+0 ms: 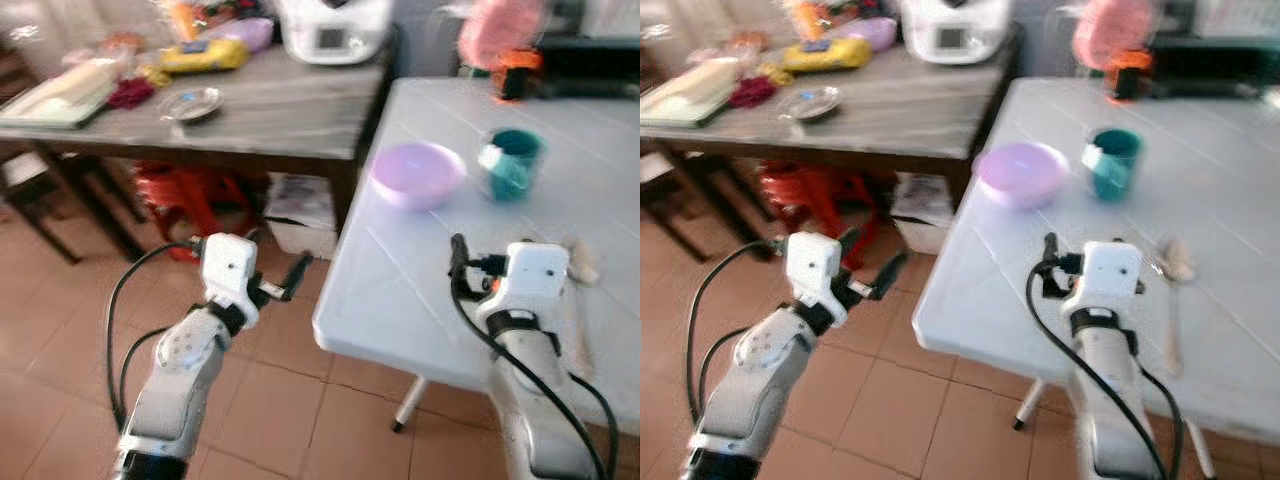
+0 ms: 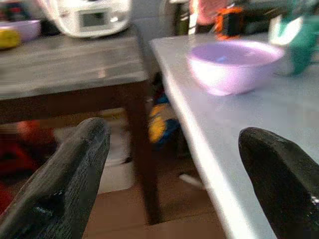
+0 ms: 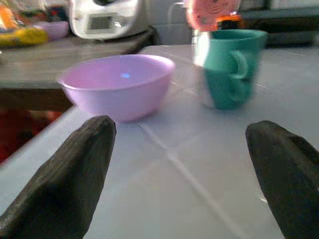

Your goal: Setting the table

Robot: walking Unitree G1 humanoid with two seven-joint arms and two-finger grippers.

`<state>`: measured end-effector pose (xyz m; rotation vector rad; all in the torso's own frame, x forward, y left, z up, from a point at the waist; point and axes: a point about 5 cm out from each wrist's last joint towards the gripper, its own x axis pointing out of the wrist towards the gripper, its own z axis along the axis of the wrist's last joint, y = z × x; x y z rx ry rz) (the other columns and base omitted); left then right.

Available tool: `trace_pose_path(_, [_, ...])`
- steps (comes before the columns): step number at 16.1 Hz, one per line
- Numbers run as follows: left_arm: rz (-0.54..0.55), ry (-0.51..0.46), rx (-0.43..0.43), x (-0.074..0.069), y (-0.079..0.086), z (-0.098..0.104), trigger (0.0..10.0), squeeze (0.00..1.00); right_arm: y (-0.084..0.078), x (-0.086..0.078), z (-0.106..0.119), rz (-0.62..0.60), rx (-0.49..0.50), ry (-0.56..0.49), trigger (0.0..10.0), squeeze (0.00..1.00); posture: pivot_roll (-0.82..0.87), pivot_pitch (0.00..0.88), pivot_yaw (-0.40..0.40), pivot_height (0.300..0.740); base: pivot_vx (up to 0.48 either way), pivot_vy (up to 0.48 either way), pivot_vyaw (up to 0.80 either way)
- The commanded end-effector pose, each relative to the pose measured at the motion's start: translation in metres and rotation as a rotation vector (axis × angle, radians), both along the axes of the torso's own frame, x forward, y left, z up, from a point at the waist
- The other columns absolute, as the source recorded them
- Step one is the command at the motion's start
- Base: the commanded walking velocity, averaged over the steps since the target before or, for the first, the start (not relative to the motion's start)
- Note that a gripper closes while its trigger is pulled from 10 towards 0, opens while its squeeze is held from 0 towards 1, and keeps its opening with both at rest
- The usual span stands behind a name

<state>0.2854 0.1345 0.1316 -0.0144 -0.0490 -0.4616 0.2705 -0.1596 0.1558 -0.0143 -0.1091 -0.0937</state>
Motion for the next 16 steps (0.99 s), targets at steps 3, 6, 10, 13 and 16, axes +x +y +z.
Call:
trace_pose_path(3, [-0.021, -0.006, 0.003, 0.001, -0.005, 0.003, 10.0, 0.0, -0.008, -0.005, -0.003, -0.027, -0.01, 0.015, 10.0, 0.0, -0.16, 0.099, 0.138, 0.74, 0.27, 0.0, 0.0])
trace_pose_path(6, [-0.028, -0.005, 0.003, 0.001, -0.006, 0.004, 10.0, 0.0, -0.007, -0.003, -0.002, -0.027, -0.009, 0.011, 10.0, 0.0, -0.16, 0.099, 0.14, 0.74, 0.27, 0.0, 0.0])
trace_pose_path(10, [-0.029, -0.012, -0.019, -0.001, -0.007, 0.005, 10.0, 0.0, -0.004, -0.002, -0.001, -0.015, -0.006, 0.007, 10.0, 0.0, -0.15, 0.101, 0.139, 0.74, 0.062, 0.0, 0.0])
trace_pose_path(13, [-0.051, 0.001, -0.023, -0.003, -0.007, 0.003, 10.0, 0.0, 0.002, 0.003, 0.009, 0.016, 0.001, -0.022, 10.0, 0.0, -0.15, 0.108, 0.141, 0.74, 0.0, 0.0, 0.0])
trace_pose_path(16, [-0.065, 0.002, -0.021, -0.004, -0.008, 0.004, 10.0, 0.0, 0.0, 0.008, 0.02, 0.011, 0.053, -0.047, 10.0, 0.0, -0.15, 0.111, 0.145, 0.74, 0.0, 0.0, 0.0])
